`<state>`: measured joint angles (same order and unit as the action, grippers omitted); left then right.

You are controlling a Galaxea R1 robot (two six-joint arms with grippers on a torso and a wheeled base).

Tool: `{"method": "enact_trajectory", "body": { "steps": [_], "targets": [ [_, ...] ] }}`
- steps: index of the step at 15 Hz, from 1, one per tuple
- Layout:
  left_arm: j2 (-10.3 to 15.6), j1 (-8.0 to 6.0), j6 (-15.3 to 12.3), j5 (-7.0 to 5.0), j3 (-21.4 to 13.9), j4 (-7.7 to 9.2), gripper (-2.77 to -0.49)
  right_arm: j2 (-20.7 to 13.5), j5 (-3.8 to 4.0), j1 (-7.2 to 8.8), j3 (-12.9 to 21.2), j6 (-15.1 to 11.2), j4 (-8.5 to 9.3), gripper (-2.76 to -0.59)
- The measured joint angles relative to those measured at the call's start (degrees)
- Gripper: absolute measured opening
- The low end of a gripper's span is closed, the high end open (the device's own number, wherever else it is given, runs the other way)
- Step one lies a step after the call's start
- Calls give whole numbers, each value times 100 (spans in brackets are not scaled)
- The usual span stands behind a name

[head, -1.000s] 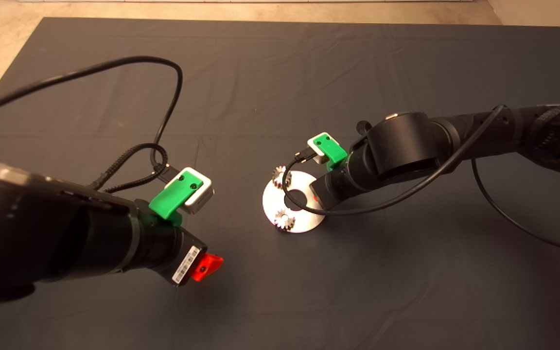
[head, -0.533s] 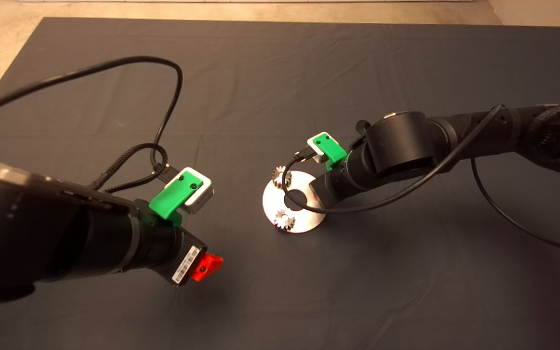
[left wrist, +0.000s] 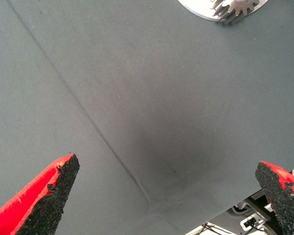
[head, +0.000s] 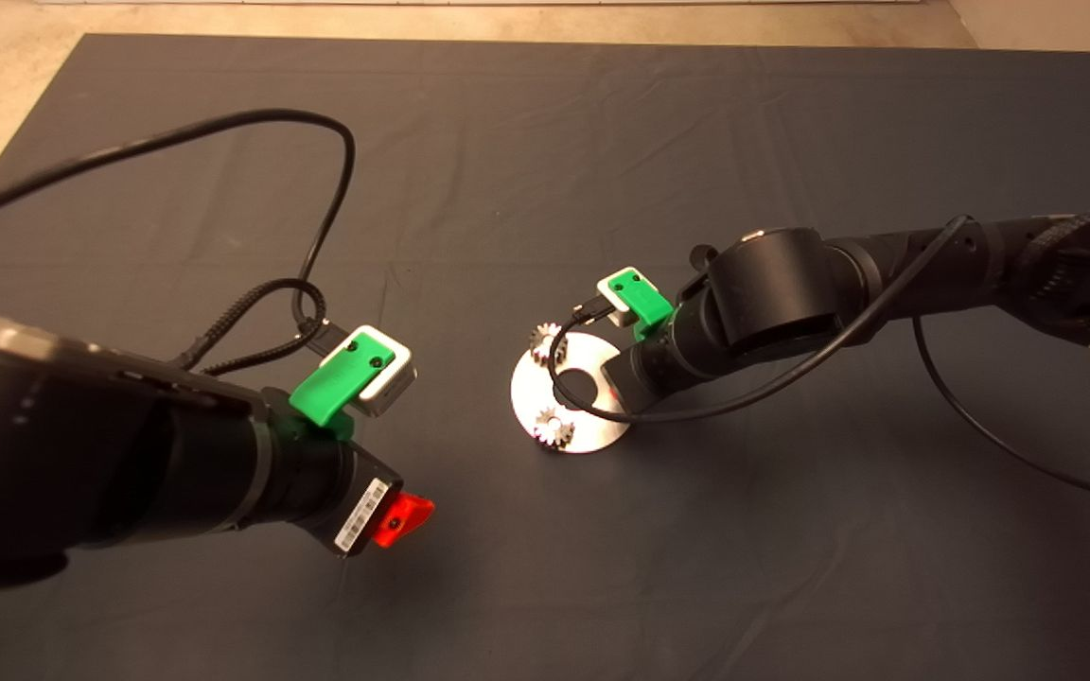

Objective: Install three planetary gears onto the carrier pins

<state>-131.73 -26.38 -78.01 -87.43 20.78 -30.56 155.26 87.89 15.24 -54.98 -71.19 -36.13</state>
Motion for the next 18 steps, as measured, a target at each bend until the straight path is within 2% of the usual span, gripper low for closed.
{"method": "enact_trajectory", "body": {
  "steps": [18],
  "targets": [
    [1, 0, -1, 0, 0, 0, -64, 0, -2, 0, -1, 27, -50, -232]
  ]
}}
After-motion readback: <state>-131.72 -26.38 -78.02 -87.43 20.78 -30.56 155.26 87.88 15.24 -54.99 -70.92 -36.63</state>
